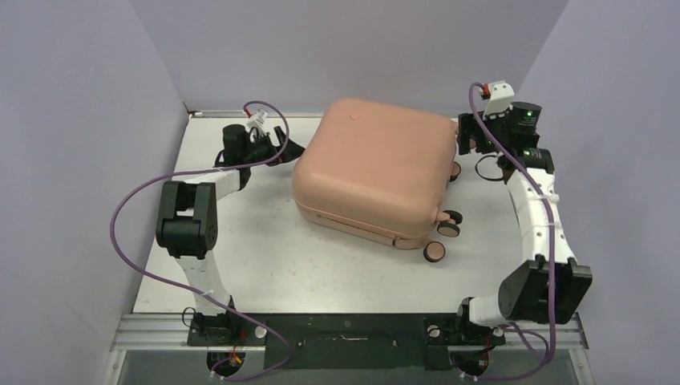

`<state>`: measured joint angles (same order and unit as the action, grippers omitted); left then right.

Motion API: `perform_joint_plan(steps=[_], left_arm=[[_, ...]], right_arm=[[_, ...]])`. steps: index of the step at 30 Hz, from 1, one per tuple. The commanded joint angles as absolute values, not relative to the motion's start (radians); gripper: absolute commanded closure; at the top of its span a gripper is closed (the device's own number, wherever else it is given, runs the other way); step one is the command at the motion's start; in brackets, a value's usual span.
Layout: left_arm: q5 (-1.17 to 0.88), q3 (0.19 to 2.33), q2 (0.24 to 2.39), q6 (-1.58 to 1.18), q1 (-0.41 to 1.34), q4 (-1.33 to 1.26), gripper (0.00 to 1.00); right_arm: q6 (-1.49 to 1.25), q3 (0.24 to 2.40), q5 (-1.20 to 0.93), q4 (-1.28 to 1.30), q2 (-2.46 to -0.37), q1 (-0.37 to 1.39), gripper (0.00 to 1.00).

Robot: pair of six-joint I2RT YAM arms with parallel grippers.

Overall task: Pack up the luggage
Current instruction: Move the luggage to the center of the board.

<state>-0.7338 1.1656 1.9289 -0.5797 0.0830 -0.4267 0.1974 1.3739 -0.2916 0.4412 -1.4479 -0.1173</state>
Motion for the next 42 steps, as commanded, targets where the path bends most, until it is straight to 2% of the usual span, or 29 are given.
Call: perform_joint_plan(steps=[1, 9, 15, 18, 23, 31, 36, 42], left_arm=[[-0.817, 1.193, 1.844, -0.537, 0.177, -0.365, 0.04], [-0.808, 1.215, 1.812, -0.55, 0.189, -0.348, 0.04], [-0.796, 1.222, 1.794, -0.574, 0.189, -0.367, 0.04], [-0.798, 1.228, 1.8, -0.584, 0.196, -0.369, 0.04], [-0.768, 1.224, 1.796, -0.578, 0.206, -0.352, 0.04], [-0.523, 1.264, 1.786, -0.432, 0.23, -0.143, 0.04], [-0.441, 1.303, 1.82, -0.362, 0.268, -0.05, 0.04], [-0.222, 1.352, 1.839, -0.325, 0.286, 0.073, 0.04]], right_arm=[[0.212, 1.37, -0.345, 0.573, -1.342, -0.15, 0.1], [0.241, 1.185, -0.469, 0.614, -1.305, -0.247, 0.1], [0.313, 1.218, -0.933, 0.827, -1.468, -0.472, 0.1], [0.501, 1.279, -1.154, 1.03, -1.619, -0.5, 0.1], [0.819, 1.415, -1.351, 1.396, -1.852, -0.503, 0.1], [0.857, 1.413, -1.444, 1.402, -1.918, -0.491, 0.1], [0.874, 1.406, -1.457, 1.401, -1.935, -0.467, 0.1], [0.885, 1.416, -1.463, 1.401, -1.956, -0.437, 0.1]])
